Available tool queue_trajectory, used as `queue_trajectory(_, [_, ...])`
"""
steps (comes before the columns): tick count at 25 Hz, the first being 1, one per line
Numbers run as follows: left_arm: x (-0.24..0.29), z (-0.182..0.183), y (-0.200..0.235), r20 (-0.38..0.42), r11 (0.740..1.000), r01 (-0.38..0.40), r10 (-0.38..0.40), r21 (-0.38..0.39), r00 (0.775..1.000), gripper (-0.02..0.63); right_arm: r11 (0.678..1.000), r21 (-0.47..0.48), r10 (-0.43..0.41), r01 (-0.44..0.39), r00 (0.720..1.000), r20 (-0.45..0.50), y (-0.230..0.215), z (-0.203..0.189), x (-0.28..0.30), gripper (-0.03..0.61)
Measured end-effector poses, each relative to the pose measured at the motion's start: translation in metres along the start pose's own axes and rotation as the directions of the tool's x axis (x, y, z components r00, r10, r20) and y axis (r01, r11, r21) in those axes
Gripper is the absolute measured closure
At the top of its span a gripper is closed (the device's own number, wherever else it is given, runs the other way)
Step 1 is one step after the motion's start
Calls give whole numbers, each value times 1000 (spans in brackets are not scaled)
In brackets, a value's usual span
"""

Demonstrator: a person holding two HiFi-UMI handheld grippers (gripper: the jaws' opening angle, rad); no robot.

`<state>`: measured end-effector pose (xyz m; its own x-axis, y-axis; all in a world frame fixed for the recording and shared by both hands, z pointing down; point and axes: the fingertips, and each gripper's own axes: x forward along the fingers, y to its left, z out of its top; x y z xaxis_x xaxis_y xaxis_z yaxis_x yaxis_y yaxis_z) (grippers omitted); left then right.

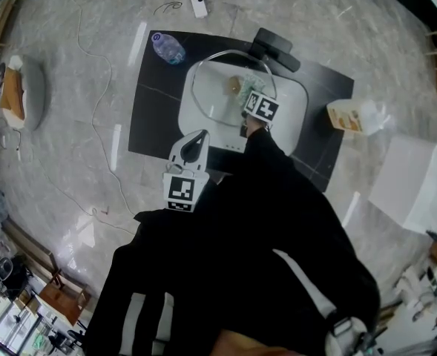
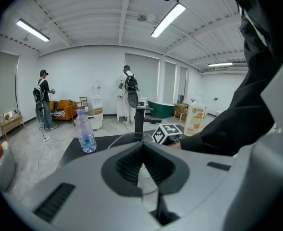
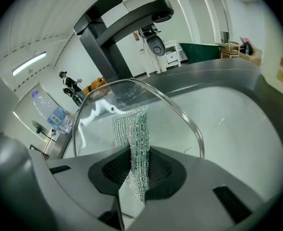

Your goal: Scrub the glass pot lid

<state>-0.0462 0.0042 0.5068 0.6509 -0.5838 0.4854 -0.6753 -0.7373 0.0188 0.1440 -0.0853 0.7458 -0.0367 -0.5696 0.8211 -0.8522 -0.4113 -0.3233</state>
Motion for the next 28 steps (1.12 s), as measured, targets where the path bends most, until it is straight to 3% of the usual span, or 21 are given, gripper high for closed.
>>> queue_trajectory(28, [7, 12, -28, 23, 997, 51, -52, 57, 998, 612, 997, 18, -75, 75, 997, 27, -47, -6, -31, 511])
